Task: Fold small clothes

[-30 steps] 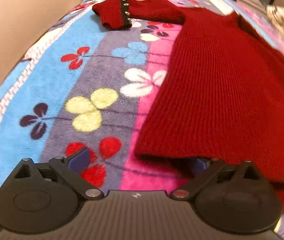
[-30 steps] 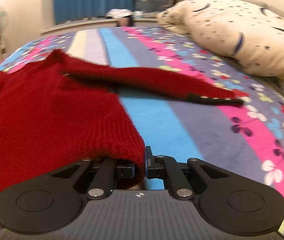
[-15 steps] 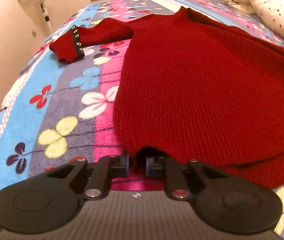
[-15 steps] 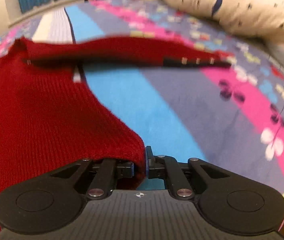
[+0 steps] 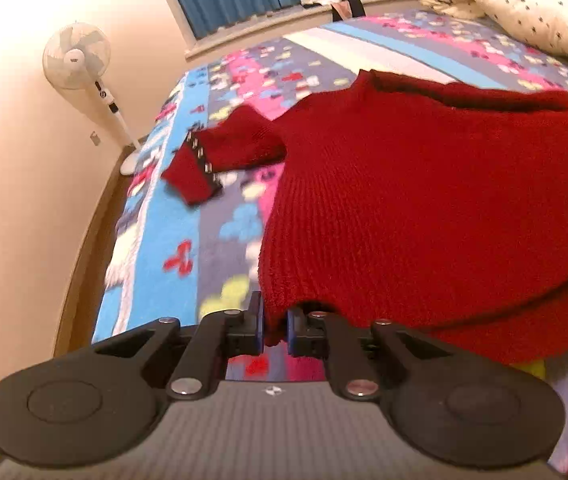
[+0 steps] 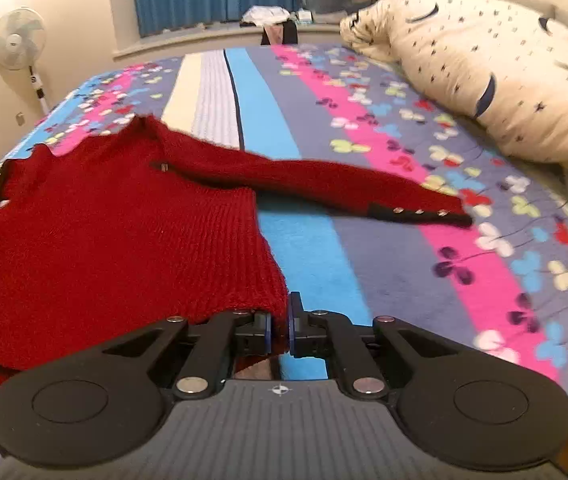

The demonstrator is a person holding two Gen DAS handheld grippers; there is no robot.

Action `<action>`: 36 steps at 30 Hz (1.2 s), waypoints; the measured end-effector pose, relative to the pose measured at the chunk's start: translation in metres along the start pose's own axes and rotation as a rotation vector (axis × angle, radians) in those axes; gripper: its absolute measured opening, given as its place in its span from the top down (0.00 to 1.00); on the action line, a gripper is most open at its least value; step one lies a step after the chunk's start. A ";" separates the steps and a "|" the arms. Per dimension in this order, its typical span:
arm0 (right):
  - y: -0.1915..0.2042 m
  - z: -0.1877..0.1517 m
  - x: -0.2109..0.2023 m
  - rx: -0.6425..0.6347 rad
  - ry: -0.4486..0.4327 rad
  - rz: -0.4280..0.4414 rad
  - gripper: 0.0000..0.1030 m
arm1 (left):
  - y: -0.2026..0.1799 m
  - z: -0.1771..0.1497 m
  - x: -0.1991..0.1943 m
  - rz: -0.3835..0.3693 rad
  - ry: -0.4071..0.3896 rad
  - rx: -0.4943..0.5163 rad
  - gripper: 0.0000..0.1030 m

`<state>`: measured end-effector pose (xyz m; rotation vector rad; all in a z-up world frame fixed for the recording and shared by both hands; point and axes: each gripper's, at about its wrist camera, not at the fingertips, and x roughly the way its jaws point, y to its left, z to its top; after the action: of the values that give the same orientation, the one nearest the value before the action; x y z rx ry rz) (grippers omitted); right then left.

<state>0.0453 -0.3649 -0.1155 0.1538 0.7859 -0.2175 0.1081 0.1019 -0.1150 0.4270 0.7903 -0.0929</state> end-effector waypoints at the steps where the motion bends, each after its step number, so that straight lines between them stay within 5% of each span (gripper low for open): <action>1: -0.007 -0.005 -0.011 -0.001 0.000 0.001 0.93 | -0.002 -0.015 -0.008 -0.014 0.022 0.005 0.89; 7: -0.034 -0.073 0.021 -0.033 0.236 -0.110 0.93 | -0.058 -0.097 -0.018 -0.046 0.156 0.079 0.89; 9: -0.033 -0.090 0.037 -0.025 0.294 -0.127 0.93 | -0.073 -0.108 -0.019 -0.005 0.146 0.121 0.89; 18: -0.033 -0.084 0.010 -0.050 0.223 -0.104 0.93 | -0.064 -0.104 -0.052 -0.026 0.088 0.104 0.89; 22: -0.036 -0.107 0.018 -0.048 0.268 -0.126 0.92 | -0.075 -0.125 -0.045 -0.031 0.140 0.137 0.87; 23: -0.036 -0.112 0.022 -0.058 0.286 -0.132 0.89 | -0.078 -0.129 -0.045 -0.024 0.143 0.138 0.83; 24: -0.035 -0.116 0.025 -0.069 0.315 -0.142 0.73 | -0.077 -0.131 -0.047 -0.013 0.146 0.132 0.83; 26: -0.042 -0.121 0.021 -0.047 0.361 -0.167 0.54 | -0.070 -0.137 -0.058 -0.030 0.126 0.105 0.64; 31: -0.065 -0.114 -0.032 0.000 0.315 -0.171 0.52 | -0.045 -0.146 -0.098 -0.061 0.049 0.031 0.33; 36: -0.045 -0.089 -0.064 -0.018 0.143 -0.063 0.48 | -0.040 -0.105 -0.106 -0.030 -0.073 -0.073 0.04</action>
<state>-0.0710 -0.3799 -0.1346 0.1291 0.9355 -0.2609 -0.0463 0.1001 -0.1186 0.3409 0.7258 -0.1072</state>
